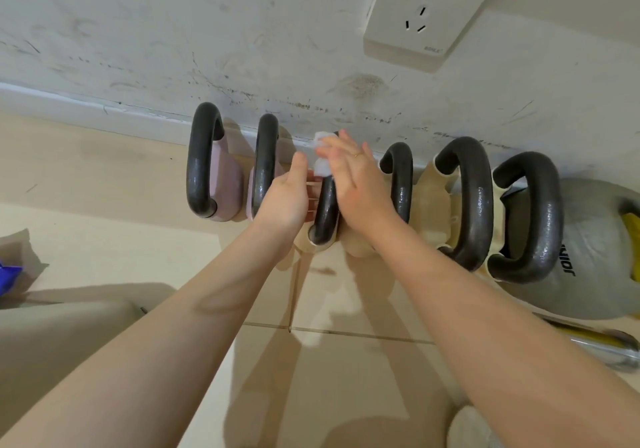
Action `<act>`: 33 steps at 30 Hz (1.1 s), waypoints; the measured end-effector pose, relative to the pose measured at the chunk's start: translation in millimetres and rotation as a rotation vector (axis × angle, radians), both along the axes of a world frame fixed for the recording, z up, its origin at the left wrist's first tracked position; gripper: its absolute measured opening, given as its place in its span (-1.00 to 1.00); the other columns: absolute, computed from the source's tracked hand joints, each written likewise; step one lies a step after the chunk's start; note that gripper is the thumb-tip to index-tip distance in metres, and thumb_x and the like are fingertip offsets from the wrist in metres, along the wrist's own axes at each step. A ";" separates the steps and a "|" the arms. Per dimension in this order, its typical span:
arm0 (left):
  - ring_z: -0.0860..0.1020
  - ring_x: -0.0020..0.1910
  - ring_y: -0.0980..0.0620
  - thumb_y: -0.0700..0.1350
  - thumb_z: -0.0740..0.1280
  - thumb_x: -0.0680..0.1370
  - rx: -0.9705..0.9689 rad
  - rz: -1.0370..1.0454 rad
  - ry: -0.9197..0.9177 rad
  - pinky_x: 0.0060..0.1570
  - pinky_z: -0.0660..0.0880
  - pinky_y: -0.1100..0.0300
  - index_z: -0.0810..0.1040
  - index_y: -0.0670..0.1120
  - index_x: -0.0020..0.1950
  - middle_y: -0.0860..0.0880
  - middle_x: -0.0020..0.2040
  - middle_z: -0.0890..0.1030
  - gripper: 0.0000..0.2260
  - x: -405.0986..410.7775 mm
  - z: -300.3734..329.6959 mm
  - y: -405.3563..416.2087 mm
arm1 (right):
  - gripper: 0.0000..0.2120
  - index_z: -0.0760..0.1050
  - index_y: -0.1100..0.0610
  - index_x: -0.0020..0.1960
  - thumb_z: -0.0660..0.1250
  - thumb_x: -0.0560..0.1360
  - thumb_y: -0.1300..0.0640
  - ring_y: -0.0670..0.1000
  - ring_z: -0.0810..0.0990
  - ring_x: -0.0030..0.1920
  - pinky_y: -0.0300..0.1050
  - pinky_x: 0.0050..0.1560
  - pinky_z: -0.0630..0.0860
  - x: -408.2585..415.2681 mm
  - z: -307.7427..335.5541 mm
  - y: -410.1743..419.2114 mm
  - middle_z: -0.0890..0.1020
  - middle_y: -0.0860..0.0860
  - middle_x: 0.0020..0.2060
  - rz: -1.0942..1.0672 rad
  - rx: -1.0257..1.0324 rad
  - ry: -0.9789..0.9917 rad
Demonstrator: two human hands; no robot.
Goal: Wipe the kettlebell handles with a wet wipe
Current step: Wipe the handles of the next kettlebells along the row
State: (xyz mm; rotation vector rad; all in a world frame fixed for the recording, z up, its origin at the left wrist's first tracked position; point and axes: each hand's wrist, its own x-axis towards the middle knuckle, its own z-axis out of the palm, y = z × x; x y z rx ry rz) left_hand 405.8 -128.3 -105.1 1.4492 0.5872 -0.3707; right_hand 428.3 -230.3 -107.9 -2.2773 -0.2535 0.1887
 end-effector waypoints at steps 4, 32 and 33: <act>0.57 -0.10 -0.13 0.03 0.24 0.47 0.020 -0.165 -0.015 0.02 0.53 -0.03 0.56 -0.28 0.01 -0.27 -0.07 0.63 -0.62 -1.1 0.4 1.9 | -0.51 0.51 0.16 0.23 -0.09 0.56 0.00 -0.01 0.18 0.47 -0.19 0.44 -0.09 1.8 4.2 -5.8 0.50 0.04 0.30 0.165 -0.130 -0.055; 0.54 -0.15 -0.01 -0.19 0.33 0.51 0.034 -0.337 -0.152 0.13 0.50 0.01 0.60 -0.23 -0.02 -0.13 -0.17 0.59 -0.87 -20.7 -2.5 14.4 | -0.55 0.54 0.10 -0.04 0.04 0.56 -0.19 0.08 0.62 -0.05 0.00 0.03 0.53 -13.9 7.2 17.6 0.64 0.10 -0.11 -0.606 0.670 0.783; 0.54 -0.14 -0.01 -0.17 0.33 0.51 0.051 -0.328 -0.141 0.16 0.49 -0.02 0.60 -0.23 -0.01 -0.13 -0.16 0.58 -0.85 -20.2 -2.6 13.3 | -0.59 0.55 0.08 -0.06 0.03 0.58 -0.15 0.06 0.61 -0.01 -0.01 0.08 0.52 -19.8 8.9 15.2 0.65 0.09 -0.09 -0.580 0.673 0.752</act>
